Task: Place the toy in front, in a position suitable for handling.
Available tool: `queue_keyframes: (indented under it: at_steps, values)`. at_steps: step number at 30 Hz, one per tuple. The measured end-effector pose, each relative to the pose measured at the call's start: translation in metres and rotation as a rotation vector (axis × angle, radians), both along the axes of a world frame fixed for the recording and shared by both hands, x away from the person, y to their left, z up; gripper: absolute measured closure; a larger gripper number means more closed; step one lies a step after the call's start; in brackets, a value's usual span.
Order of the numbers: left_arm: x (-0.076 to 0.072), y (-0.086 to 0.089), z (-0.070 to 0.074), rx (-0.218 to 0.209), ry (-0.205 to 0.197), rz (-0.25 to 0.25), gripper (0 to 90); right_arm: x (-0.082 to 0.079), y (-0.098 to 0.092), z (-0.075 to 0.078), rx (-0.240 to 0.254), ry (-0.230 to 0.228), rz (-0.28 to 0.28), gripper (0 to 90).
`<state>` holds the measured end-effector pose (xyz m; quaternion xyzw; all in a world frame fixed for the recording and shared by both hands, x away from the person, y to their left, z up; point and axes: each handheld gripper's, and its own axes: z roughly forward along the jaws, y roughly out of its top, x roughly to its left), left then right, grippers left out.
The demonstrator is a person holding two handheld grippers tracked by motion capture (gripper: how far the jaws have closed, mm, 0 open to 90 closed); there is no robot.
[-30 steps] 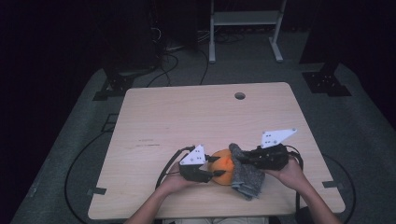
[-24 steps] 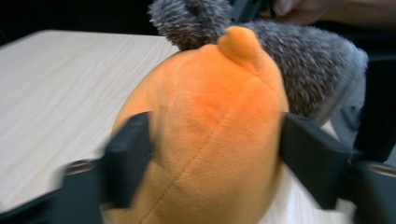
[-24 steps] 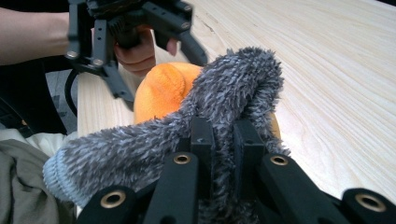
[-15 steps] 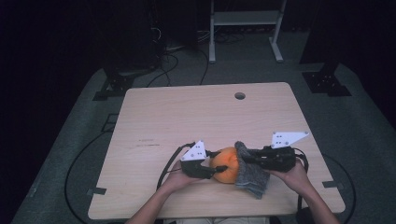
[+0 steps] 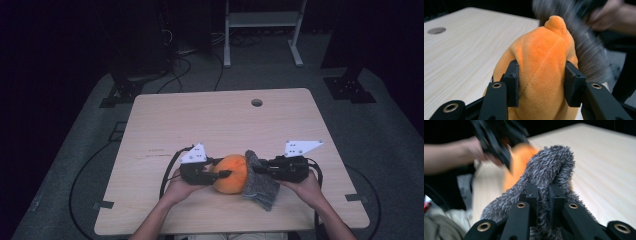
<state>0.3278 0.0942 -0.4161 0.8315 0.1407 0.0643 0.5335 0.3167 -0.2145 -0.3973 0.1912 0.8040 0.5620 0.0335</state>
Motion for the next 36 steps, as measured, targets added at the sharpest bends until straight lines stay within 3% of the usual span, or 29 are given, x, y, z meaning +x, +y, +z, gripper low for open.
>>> queue_keyframes:
  at_steps: [3, 5, 6, 9, 11, 13, 15, 18, 24, 28, 30, 32, 34, 36]
  values:
    - [0.000, -0.008, -0.002, -0.004, 0.014, -0.020, 55.0, -0.006, 0.013, 0.015, 0.017, -0.053, 0.035, 80.7]
    - [-0.001, -0.011, -0.005, 0.010, -0.002, -0.029, 51.0, -0.007, 0.022, 0.015, -0.049, -0.080, 0.027, 80.8]
    - [-0.001, -0.011, -0.007, 0.011, -0.015, -0.035, 46.2, -0.006, 0.023, 0.013, -0.075, -0.080, 0.017, 80.9]
    - [0.003, -0.009, -0.013, -0.015, -0.019, -0.045, 25.1, -0.003, 0.019, 0.005, -0.082, -0.055, 0.012, 80.8]
    - [0.008, -0.011, -0.017, -0.004, 0.016, -0.028, 14.3, -0.003, 0.014, 0.001, -0.067, -0.038, 0.008, 80.8]
    - [0.014, -0.013, -0.021, -0.006, 0.081, -0.025, 9.0, -0.003, 0.010, -0.001, -0.071, -0.037, -0.001, 80.8]
    - [0.017, -0.013, -0.024, -0.011, 0.106, -0.037, 8.9, -0.002, 0.008, -0.003, -0.076, -0.028, -0.006, 80.9]
    - [0.017, -0.013, -0.024, -0.015, 0.110, -0.052, 12.4, -0.001, -0.001, -0.008, -0.081, -0.010, -0.026, 80.9]
    - [0.012, -0.013, -0.021, -0.012, 0.072, -0.040, 35.2, -0.001, -0.017, -0.019, -0.109, 0.021, -0.072, 80.8]
    - [0.007, -0.014, -0.008, -0.003, 0.036, 0.001, 44.5, -0.006, -0.023, -0.009, -0.058, 0.016, -0.075, 80.9]
    - [0.004, -0.015, -0.003, 0.050, -0.013, 0.037, 46.1, -0.010, -0.020, 0.004, -0.009, -0.022, -0.063, 80.8]
    - [0.001, -0.016, -0.001, 0.052, -0.011, 0.048, 46.4, -0.011, -0.010, 0.014, 0.007, -0.047, -0.041, 80.8]
    - [0.000, -0.016, 0.000, 0.056, -0.003, 0.049, 46.5, -0.009, 0.003, 0.017, -0.004, -0.056, -0.020, 80.8]
    - [-0.001, -0.015, 0.000, 0.054, 0.002, 0.045, 46.4, -0.006, 0.015, 0.013, -0.049, -0.054, -0.013, 80.8]
